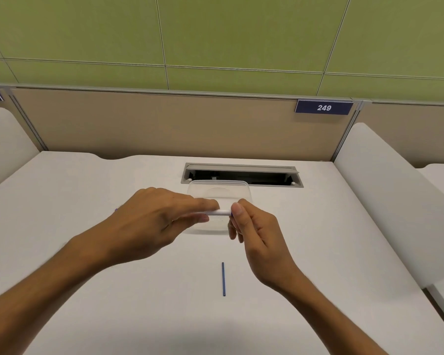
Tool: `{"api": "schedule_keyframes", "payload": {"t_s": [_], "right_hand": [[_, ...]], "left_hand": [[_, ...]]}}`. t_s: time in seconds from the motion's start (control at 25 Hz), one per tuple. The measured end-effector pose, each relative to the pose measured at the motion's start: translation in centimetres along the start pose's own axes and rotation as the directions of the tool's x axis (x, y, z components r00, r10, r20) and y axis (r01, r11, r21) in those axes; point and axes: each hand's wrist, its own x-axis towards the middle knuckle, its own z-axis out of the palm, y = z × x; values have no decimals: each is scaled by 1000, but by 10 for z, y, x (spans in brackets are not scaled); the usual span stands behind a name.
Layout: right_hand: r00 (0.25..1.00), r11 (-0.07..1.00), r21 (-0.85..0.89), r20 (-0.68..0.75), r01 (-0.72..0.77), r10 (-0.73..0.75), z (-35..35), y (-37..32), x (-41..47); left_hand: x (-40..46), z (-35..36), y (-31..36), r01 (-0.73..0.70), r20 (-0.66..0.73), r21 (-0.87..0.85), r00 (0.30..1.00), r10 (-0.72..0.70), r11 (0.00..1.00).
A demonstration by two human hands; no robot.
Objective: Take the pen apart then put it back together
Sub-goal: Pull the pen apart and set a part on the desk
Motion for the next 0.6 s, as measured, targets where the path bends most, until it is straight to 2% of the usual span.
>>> {"api": "schedule_keyframes", "payload": {"t_s": [0.12,0.24,0.32,0.4,0.52,0.6], "right_hand": [[988,981,-117,19,155,-153,-5,-3,1],[966,937,-235,68,260,-251,-11,-3,4],[961,917,-286,63,276,-270,-12,0,4],[973,939,-259,24,227,-229,-11,0,3],[997,996,-71,-56,49,-53,-8,-4,2],[997,998,48,-60,-42,45,-7,-5,5]], "left_hand": [[2,-2,-6,73,35,-160,997,-68,984],[2,-4,-8,99,49,-189,995,-91,977],[1,-6,-8,109,46,-181,994,-102,977],[1,-5,-7,110,36,-157,994,-105,982],[0,-4,-5,80,13,-78,997,-79,994],[1,-3,-4,64,13,-20,998,-63,998]]}}
